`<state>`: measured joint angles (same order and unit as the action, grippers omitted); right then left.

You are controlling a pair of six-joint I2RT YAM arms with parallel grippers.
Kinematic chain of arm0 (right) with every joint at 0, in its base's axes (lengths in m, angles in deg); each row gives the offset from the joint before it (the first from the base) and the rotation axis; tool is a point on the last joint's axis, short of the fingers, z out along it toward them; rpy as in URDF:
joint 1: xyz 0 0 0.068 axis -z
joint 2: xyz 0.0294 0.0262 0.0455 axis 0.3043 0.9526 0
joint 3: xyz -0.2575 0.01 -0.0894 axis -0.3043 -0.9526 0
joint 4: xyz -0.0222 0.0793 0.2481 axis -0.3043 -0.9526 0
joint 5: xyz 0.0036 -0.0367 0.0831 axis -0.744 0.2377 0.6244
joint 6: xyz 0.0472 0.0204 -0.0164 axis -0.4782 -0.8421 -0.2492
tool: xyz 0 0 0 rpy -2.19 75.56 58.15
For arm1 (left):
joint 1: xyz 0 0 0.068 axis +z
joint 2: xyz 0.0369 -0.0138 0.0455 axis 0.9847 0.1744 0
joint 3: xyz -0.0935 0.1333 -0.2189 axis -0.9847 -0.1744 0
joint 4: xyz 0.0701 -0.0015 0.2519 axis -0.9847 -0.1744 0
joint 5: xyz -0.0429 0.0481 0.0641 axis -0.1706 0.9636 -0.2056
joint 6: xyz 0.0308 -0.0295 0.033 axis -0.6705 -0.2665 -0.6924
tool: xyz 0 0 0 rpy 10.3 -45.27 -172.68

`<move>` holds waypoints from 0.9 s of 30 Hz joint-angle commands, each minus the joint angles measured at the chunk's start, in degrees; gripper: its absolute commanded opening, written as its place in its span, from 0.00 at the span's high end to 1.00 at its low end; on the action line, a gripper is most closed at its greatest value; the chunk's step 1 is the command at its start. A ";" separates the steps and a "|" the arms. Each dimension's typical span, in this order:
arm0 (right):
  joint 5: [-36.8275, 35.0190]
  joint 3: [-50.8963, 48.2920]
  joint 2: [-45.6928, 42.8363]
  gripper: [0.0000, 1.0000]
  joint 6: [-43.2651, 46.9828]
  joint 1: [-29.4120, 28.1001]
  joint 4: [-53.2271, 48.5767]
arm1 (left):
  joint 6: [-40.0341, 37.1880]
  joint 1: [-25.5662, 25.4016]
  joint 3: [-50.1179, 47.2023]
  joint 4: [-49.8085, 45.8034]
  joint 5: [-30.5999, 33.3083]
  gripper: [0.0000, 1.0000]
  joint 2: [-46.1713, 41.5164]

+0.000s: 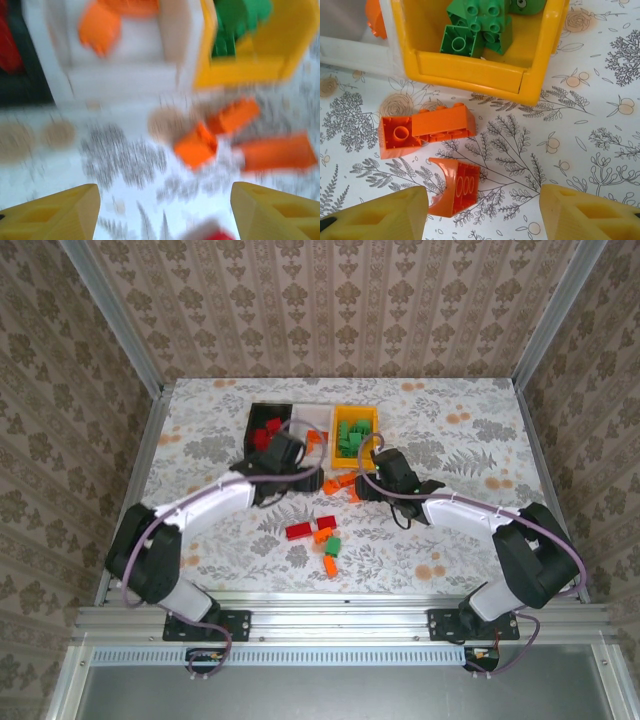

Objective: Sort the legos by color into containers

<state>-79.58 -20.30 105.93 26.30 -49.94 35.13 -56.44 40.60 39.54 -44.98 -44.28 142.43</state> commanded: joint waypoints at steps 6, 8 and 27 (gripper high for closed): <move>3.07 4.23 7.50 0.34 -0.61 -3.51 -0.17 | 1.44 -2.39 -13.84 0.23 1.28 0.28 -13.28; 1.29 5.56 9.54 0.34 -1.28 -3.89 -0.86 | 2.66 -2.36 -16.17 0.01 2.28 0.28 -16.63; -10.10 6.61 9.67 0.77 0.40 -6.79 -1.84 | 6.03 -1.62 -24.08 -1.95 5.11 0.24 -31.82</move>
<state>-85.81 -12.37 120.66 25.56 -55.43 34.82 -52.09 38.44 16.46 -46.31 -40.21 112.12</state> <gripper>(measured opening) 0.246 0.765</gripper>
